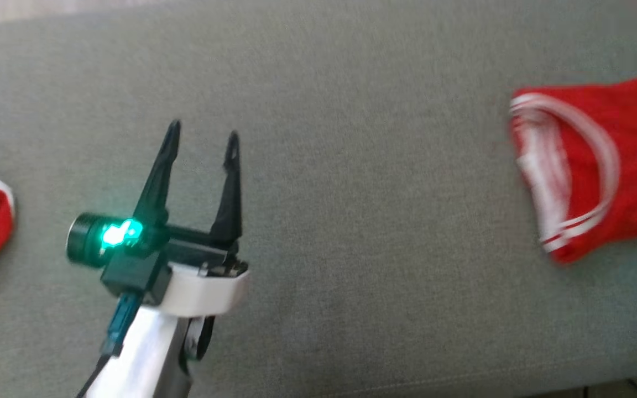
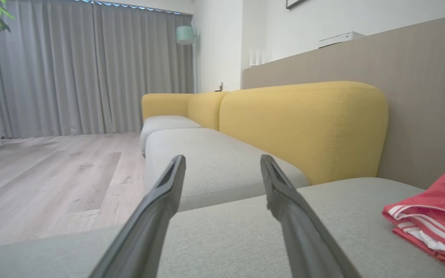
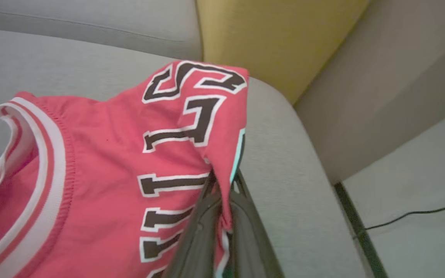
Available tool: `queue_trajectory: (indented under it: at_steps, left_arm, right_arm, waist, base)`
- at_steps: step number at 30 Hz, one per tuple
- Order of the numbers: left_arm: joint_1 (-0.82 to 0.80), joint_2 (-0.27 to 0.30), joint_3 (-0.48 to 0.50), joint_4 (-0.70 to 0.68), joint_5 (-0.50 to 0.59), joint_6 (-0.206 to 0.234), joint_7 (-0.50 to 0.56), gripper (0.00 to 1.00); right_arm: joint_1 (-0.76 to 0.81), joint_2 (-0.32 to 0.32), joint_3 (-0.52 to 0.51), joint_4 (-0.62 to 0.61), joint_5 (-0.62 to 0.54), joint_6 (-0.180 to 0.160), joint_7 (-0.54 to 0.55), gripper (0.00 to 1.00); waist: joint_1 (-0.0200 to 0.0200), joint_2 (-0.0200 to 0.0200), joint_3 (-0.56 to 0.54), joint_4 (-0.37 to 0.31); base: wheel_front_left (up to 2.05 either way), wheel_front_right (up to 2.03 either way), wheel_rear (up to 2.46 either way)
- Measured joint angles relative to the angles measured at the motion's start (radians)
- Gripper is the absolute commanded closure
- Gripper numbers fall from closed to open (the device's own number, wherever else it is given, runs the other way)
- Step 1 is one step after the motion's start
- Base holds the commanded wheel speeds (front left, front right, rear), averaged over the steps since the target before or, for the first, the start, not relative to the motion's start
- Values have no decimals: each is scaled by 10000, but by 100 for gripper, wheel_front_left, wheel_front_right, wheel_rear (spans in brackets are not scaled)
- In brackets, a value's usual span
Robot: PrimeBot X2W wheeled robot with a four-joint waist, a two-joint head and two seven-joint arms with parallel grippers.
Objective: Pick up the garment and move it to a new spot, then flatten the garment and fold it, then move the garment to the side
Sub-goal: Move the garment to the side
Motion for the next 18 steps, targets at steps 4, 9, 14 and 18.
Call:
queue_trajectory:
  at_steps: [4, 9, 14, 18]
  left_arm:
    - [-511, -282, -73, 178, 255, -291, 0, 0]
    - [-937, -558, -59, 353, 466, -616, 0, 0]
    - [-1059, -740, 104, 472, 529, -779, 0, 0]
    - [-1052, -784, 284, 545, 600, -782, 0, 0]
  right_arm:
    - [-728, -614, -635, 788, -265, 0, -134, 100]
    - [-1681, -750, -1595, 2332, -966, 0, -401, 100]
    - [-2128, -663, -2637, 3563, -1971, 0, -675, 0]
    - [-2193, -249, -3455, 3962, -2640, 0, -1235, 0]
  waist:
    - [1, 0, 629, -90]
    - [2, 0, 1362, 94]
    - [0, 0, 1681, 412]
    - [1, 0, 1701, 514]
  base:
    - [0, 0, 0]
    - [0, 0, 0]
    - [0, 0, 0]
    - [0, 0, 0]
